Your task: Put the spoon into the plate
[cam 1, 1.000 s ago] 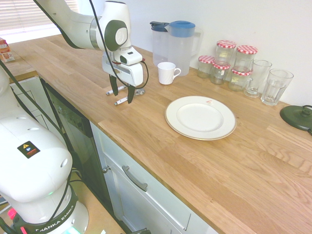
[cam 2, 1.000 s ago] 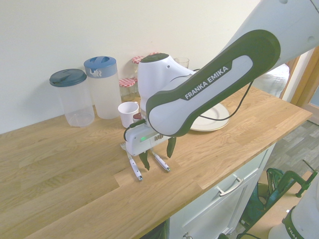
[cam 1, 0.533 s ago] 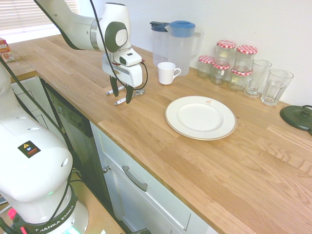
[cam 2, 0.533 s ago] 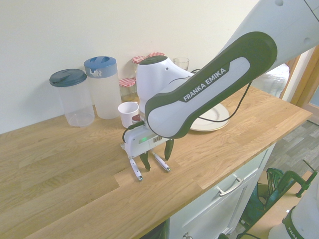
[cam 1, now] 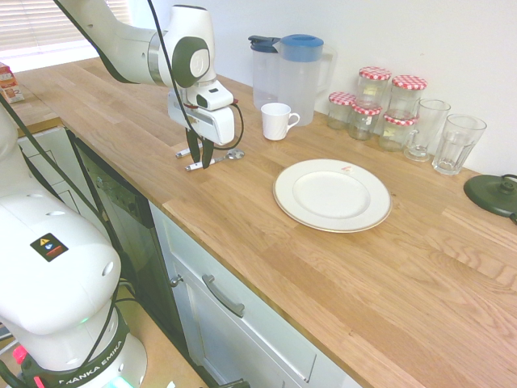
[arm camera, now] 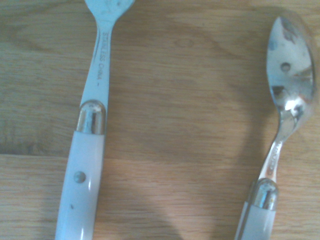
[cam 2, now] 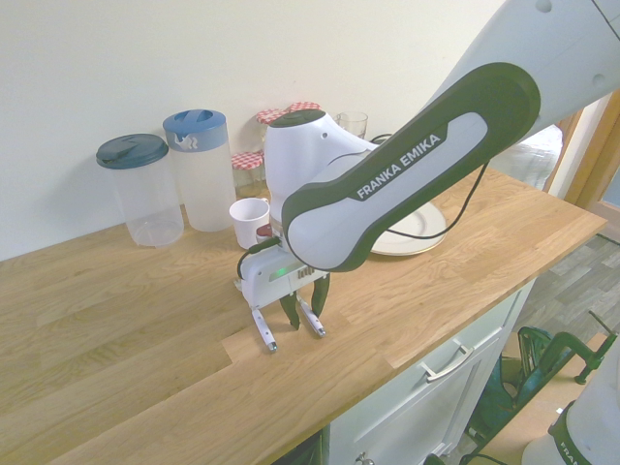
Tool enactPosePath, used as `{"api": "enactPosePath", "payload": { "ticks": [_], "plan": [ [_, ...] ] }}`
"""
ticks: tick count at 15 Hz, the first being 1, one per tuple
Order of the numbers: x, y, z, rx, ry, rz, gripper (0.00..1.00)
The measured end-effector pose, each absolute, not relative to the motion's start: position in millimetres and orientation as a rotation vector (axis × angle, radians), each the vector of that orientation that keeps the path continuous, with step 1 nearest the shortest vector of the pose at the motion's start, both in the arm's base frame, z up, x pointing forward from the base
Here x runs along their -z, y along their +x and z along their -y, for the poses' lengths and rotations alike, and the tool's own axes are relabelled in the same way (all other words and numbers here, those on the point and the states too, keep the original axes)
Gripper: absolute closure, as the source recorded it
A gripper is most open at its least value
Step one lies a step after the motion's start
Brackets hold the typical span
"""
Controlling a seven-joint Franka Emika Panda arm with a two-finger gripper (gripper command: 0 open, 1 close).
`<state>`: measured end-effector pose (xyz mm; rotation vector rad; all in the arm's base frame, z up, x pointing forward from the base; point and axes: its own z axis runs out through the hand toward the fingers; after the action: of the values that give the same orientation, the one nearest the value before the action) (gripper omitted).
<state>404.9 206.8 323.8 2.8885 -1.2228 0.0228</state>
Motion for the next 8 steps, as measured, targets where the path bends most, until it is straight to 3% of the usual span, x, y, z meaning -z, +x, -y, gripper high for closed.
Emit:
{"api": "enactPosePath", "payload": {
  "ticks": [8],
  "plan": [
    [-324.7,405.2,-205.5,-0.026,2.891,1.26,1.0]
  ]
}}
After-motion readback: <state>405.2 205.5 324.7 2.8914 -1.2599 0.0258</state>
